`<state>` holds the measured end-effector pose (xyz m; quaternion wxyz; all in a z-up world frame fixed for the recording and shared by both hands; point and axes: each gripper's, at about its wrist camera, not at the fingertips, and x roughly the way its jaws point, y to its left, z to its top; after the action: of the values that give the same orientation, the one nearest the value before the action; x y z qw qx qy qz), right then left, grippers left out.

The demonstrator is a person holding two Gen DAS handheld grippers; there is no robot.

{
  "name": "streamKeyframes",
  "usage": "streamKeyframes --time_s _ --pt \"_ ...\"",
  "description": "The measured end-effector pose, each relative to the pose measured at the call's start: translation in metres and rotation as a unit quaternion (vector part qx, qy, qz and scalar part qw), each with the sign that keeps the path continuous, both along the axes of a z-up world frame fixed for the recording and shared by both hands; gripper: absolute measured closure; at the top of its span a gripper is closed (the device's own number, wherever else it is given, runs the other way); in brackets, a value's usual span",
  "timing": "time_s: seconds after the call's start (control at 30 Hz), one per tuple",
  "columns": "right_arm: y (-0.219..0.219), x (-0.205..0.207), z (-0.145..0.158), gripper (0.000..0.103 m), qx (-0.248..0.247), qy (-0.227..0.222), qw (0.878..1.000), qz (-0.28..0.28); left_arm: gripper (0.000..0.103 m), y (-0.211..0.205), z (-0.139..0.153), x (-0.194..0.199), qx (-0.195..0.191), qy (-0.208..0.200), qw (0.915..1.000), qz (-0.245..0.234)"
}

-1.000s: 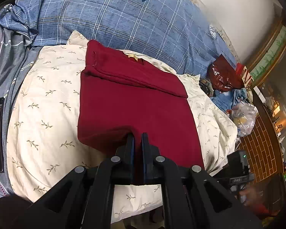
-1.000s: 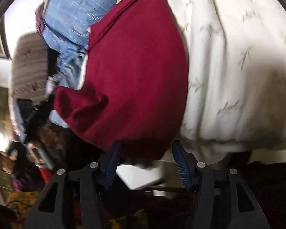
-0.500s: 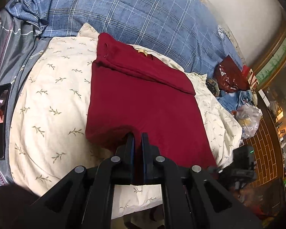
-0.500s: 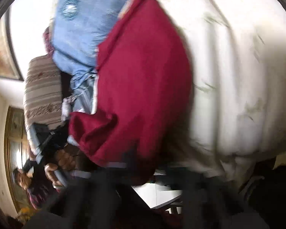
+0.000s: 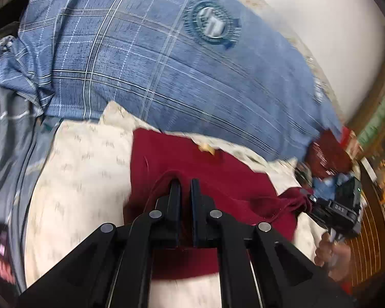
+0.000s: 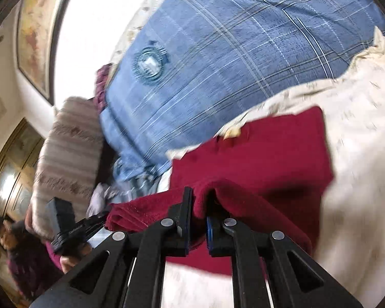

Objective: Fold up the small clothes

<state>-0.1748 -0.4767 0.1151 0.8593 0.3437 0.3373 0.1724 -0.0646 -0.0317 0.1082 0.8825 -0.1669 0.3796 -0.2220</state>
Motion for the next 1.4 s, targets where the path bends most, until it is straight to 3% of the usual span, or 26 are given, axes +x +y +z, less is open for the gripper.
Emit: streamKeyframes --time_s 0.17,0.23,0.27,0.3,0.33,0.37,0.4,0.5,0.6,0.7,0.77,0.9,0.93,1.03,1.2,1.27,1.33,1.4 --pt "-0.024 0.066 -0.035 0.095 0.008 0.037 0.999 -0.03 0.098 -0.018 -0.04 0.076 0.013 0.042 0.999 0.01" --pt "-0.034 0.087 -0.052 0.087 0.018 0.051 0.997 -0.047 0.095 -0.022 -0.05 0.092 0.015 0.052 0.9985 0.013" --pt "-0.039 0.095 -0.059 0.082 0.026 0.06 0.996 -0.055 0.088 -0.023 -0.055 0.1 0.019 0.055 0.9982 0.018" --pt "-0.048 0.102 -0.065 0.057 0.045 0.068 0.994 -0.067 0.071 -0.024 -0.057 0.104 0.016 0.056 0.9981 0.019" --pt "-0.059 0.102 -0.066 0.04 0.066 0.064 0.992 -0.082 0.055 -0.023 -0.057 0.106 0.011 0.052 0.9984 0.021" --pt "-0.067 0.099 -0.064 0.038 0.081 0.055 0.991 -0.096 0.025 -0.02 -0.054 0.106 0.015 0.038 0.9986 0.032" --pt "-0.075 0.094 -0.06 0.038 0.09 0.045 0.989 -0.107 0.017 -0.018 -0.049 0.105 0.019 0.024 0.9987 0.042" --pt "-0.079 0.078 -0.039 0.038 0.061 0.02 0.993 -0.101 0.017 -0.015 -0.035 0.096 0.024 -0.006 0.999 0.038" --pt "-0.047 0.078 -0.025 0.041 0.001 0.017 0.999 -0.029 0.017 -0.015 -0.036 0.094 0.033 -0.005 0.9986 0.04" --pt "-0.007 0.098 -0.031 0.043 -0.042 0.036 0.998 0.037 0.017 -0.026 -0.05 0.097 0.053 0.016 0.998 0.031" --pt "0.003 0.116 -0.042 0.046 -0.093 0.053 0.994 0.018 0.017 -0.029 -0.067 0.11 0.087 0.031 0.9944 0.051" --pt "-0.014 0.162 -0.077 0.05 -0.179 0.105 0.977 -0.057 0.017 -0.025 -0.098 0.144 0.114 0.087 0.9865 0.078" --pt "-0.017 0.169 -0.087 0.053 -0.172 0.127 0.975 -0.056 0.017 -0.022 -0.106 0.151 0.115 0.103 0.9845 0.083" --pt "-0.015 0.165 -0.082 0.052 -0.174 0.114 0.976 -0.059 0.015 -0.008 -0.115 0.157 0.088 0.124 0.9843 0.089" --pt "-0.012 0.121 -0.047 0.048 -0.15 0.087 0.984 -0.041 0.015 0.006 -0.091 0.131 0.102 0.091 0.9865 0.089" --pt "-0.007 0.103 -0.038 0.048 -0.174 0.081 0.981 -0.028 0.015 0.014 -0.079 0.113 0.105 0.076 0.9875 0.089" --pt "-0.005 0.095 -0.041 0.046 -0.197 0.091 0.976 -0.015 0.015 0.019 -0.071 0.093 0.118 0.066 0.9867 0.091" --pt "-0.002 0.099 -0.059 0.049 -0.21 0.129 0.969 -0.01 0.015 0.022 -0.066 0.072 0.121 0.061 0.9867 0.09"
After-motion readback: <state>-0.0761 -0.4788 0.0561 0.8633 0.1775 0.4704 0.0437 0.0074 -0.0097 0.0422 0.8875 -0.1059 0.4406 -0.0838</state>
